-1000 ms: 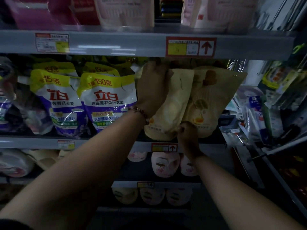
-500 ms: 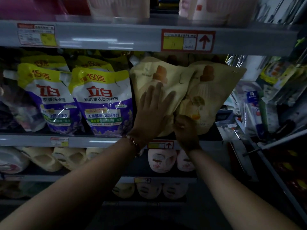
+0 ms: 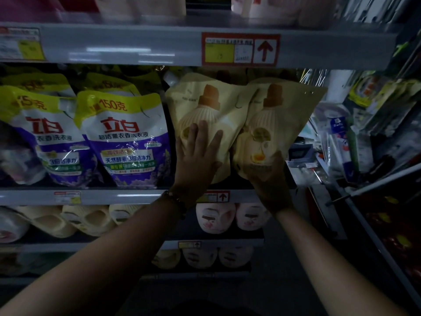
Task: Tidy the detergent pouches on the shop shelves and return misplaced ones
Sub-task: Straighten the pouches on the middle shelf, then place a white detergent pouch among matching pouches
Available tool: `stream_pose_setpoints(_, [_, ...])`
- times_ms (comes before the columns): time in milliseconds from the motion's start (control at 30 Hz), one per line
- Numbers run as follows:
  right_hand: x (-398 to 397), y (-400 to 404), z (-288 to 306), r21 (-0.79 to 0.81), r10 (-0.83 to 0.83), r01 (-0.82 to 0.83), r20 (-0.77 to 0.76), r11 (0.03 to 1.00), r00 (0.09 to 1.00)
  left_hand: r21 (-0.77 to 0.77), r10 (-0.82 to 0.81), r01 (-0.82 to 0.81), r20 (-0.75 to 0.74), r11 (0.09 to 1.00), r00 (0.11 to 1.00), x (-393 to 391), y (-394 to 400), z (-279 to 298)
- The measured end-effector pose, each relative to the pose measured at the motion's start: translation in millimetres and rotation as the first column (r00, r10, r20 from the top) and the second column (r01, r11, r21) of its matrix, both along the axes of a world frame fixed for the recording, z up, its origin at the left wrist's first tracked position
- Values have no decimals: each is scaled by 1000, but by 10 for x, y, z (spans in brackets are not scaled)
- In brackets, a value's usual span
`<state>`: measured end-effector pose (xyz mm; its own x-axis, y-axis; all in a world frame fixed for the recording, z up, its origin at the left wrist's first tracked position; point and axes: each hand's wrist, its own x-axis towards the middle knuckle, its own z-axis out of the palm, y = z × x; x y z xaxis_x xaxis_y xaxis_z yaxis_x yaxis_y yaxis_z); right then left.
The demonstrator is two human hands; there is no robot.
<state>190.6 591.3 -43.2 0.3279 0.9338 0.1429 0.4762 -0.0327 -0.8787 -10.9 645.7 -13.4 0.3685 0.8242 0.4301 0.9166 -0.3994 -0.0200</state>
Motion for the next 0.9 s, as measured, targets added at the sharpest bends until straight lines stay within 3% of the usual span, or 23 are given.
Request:
stream_pose_setpoints(100, [27,-50,77,-39,14,-13,42,999,999,-24,-51,51,20,998,999,-80,-120,-13])
stream_pose_setpoints(167, [8,-119,186,-129,59,-38,165,991,984,-69,-63,65,32,995,997,-185,-259,-39])
stream_pose_setpoints(267, [-100,-295,333,-318,247,-93,489,944,837,-193,0,15,75,981,997,-407,-481,-31])
stream_pose_setpoints(333, [-242,-374,407,-365,350,-159,547,917,761,-221,56,-42,57,974,997,-586,-613,-1])
stream_pose_setpoints(533, [-823,-474,492,-402,542,-368,535,838,648,-320,263,-259,-31,911,964,-1077,-1032,27])
stream_pose_setpoints(700, [-1340,-442,360,-430,671,-517,429,741,605,-442,410,-435,-158,784,898,-1515,-1231,167])
stream_pose_setpoints(900, [-1986,-381,357,-435,787,-656,366,616,496,-385,545,-555,-149,737,825,-2135,-1388,351])
